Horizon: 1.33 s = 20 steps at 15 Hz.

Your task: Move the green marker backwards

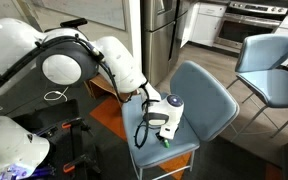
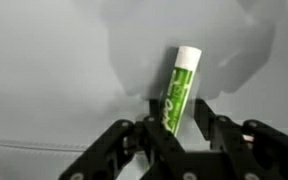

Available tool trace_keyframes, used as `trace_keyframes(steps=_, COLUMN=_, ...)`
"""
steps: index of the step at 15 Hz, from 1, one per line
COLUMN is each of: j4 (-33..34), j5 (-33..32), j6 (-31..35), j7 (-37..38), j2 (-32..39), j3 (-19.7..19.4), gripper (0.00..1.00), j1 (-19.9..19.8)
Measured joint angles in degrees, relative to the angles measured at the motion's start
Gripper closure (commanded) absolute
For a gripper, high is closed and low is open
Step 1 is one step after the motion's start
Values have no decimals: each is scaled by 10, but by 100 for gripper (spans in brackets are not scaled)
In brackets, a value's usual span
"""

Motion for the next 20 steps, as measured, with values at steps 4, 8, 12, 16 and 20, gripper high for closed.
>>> trace_keyframes(steps=4, j4=8, j5=-5, j6=0, j7=0, j2=1, j3=-21, gripper=95, j1=18)
trace_keyframes(steps=8, j4=19, j5=-15, j6=0, j7=-4, j2=3, j3=-32, gripper=95, j1=32)
trace_keyframes(steps=12, j4=48, j5=-21, j6=0, j7=-29, j2=12, j3=-31, gripper=95, j1=38)
trace_keyframes(steps=16, j4=97, j5=-23, j6=-2, j7=-51, j2=39, j3=-29, gripper=95, j1=35)
trace_keyframes(steps=20, j4=152, j5=-23, j6=-7, j7=-72, j2=78, j3=-28, gripper=77, j1=28)
